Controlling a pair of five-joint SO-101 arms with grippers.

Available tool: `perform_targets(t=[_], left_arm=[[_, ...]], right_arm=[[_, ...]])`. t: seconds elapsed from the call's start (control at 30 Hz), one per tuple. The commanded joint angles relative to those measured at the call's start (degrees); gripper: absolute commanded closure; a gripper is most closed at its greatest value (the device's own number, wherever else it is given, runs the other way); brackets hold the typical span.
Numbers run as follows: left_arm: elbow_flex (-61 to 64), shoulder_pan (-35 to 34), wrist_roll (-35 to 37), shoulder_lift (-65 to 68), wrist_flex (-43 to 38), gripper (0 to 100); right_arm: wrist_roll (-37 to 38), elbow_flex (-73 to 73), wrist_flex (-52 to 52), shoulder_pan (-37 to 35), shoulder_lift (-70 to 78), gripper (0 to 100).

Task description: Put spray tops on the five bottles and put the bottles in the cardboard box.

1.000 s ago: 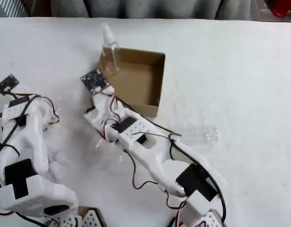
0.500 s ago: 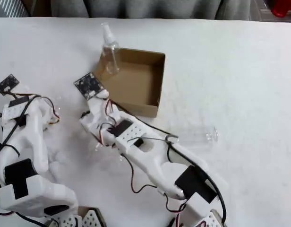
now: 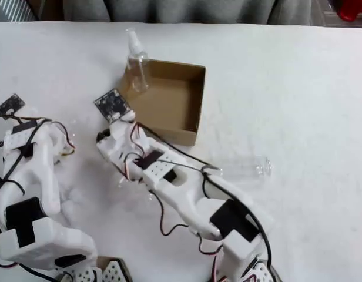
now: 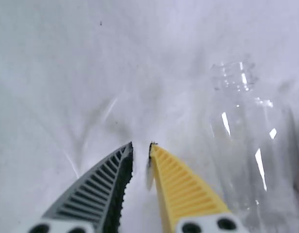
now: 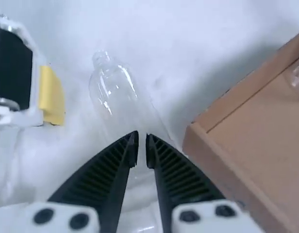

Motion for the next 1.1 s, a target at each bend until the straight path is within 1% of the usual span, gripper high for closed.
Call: perform_targets(t=[0.0,0.13,0.37,0.6,0.77,0.9,0.97,1.07], left_arm=[[-0.4,-0.1,0.3,-0.7,-1.1,93],[-0.4,1.7,0.3,-0.7,-1.1,93],[-0.4,1.7,0.3,-0.7,-1.0,93],[-0.4,1.7,0.3,-0.7,-1.1,93],[-0.4,1.7,0.3,-0.7,-1.2,93],[-0.5,1.7,0.3,-0.7,-1.2,93],[-0.5,1.7,0.3,-0.7,-1.2,93],[-0.6,1.7,0.3,-0.7,-1.3,93]], right_arm=[[0.2,-1.6,-3.9,0.2,0.9,98.3],[0.2,-3.2,-3.8,0.1,3.9,98.3],[0.2,-8.4,4.0,0.0,7.0,98.3],[0.1,-8.4,4.4,-0.5,7.4,98.3],[-0.3,-7.6,9.1,-3.3,5.2,98.3],[-0.4,-7.6,15.5,-4.9,1.4,98.3],[-0.4,-7.6,17.3,-4.4,-0.9,98.3],[-0.4,-7.6,17.9,-1.5,-4.1,98.3]])
